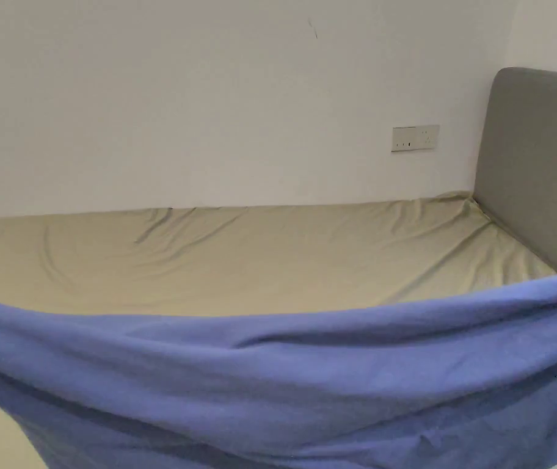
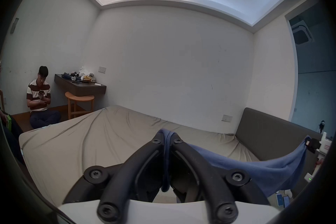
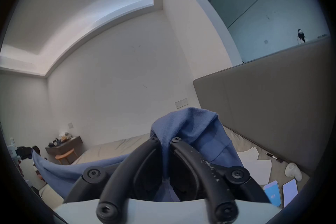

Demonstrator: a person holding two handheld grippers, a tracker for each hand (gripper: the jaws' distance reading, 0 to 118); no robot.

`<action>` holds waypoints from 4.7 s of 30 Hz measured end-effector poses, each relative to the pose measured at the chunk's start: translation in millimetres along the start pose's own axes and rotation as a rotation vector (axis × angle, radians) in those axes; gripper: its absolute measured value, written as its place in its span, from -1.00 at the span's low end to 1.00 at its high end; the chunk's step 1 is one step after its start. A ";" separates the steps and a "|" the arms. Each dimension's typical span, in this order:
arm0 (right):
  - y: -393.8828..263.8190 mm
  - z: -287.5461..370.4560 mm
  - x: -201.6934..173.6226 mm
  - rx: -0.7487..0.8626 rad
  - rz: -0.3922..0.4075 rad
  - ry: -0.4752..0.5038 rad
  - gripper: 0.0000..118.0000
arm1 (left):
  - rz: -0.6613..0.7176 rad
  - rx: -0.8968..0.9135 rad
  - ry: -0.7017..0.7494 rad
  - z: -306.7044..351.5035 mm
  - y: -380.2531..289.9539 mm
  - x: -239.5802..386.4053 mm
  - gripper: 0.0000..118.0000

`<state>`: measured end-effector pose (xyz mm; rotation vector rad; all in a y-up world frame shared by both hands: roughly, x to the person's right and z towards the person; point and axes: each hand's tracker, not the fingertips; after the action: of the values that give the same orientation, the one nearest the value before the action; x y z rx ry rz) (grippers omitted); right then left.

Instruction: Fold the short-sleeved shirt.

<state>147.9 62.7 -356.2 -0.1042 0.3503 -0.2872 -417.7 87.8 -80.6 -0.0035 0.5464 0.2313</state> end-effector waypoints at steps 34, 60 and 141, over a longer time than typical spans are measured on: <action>-23.6 -409.5 -70.0 -0.220 0.132 -0.124 -0.88 | -0.245 -0.138 0.059 -411.6 -29.3 66.7 -0.94; -160.0 -146.9 53.9 -0.762 0.092 -0.043 -0.88 | -0.216 -0.547 -0.033 -106.0 -184.7 -69.2 -0.95; -167.8 9.0 56.9 -0.525 0.038 -0.137 -1.00 | -0.370 -1.019 -0.405 -377.3 -324.4 98.8 -0.98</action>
<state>158.8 -113.7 -341.0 -0.6300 0.2843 -0.1434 -458.9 -231.1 -473.0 -1.0190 -0.0267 0.1215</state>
